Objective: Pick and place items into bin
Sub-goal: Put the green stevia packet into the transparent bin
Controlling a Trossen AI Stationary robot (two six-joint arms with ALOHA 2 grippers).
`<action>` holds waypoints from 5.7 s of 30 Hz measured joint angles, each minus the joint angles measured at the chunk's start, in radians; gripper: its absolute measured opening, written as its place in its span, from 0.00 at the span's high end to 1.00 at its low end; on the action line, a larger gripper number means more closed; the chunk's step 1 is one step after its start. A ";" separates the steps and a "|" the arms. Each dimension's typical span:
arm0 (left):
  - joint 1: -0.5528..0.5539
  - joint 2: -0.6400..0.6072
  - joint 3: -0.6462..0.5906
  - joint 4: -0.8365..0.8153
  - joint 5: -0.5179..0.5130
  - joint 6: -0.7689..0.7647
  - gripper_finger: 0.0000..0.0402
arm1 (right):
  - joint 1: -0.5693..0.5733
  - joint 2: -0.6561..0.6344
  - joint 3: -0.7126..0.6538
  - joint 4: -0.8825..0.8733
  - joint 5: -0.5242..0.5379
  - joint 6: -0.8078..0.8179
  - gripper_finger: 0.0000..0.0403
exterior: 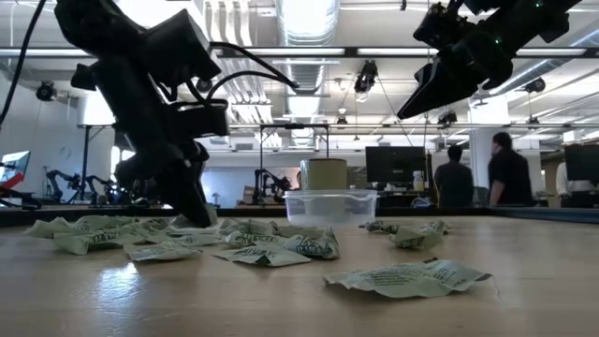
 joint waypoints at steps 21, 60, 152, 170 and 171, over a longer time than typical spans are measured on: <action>0.128 -0.054 0.106 0.422 -0.202 0.724 1.00 | 0.000 0.000 0.000 -0.005 0.001 -0.001 0.79; 0.273 0.212 0.327 0.326 0.010 0.662 0.58 | 0.000 0.000 -0.007 -0.108 -0.048 0.084 0.83; 0.121 -0.537 -0.122 0.058 0.048 0.356 0.54 | -0.124 0.429 0.214 0.083 0.110 -0.111 0.97; 0.121 -0.537 -0.123 0.067 0.047 0.356 0.54 | -0.156 0.470 0.150 0.274 0.080 -0.078 0.96; 0.121 -0.537 -0.123 0.069 0.046 0.356 0.54 | -0.159 0.488 0.150 0.293 0.080 -0.075 0.96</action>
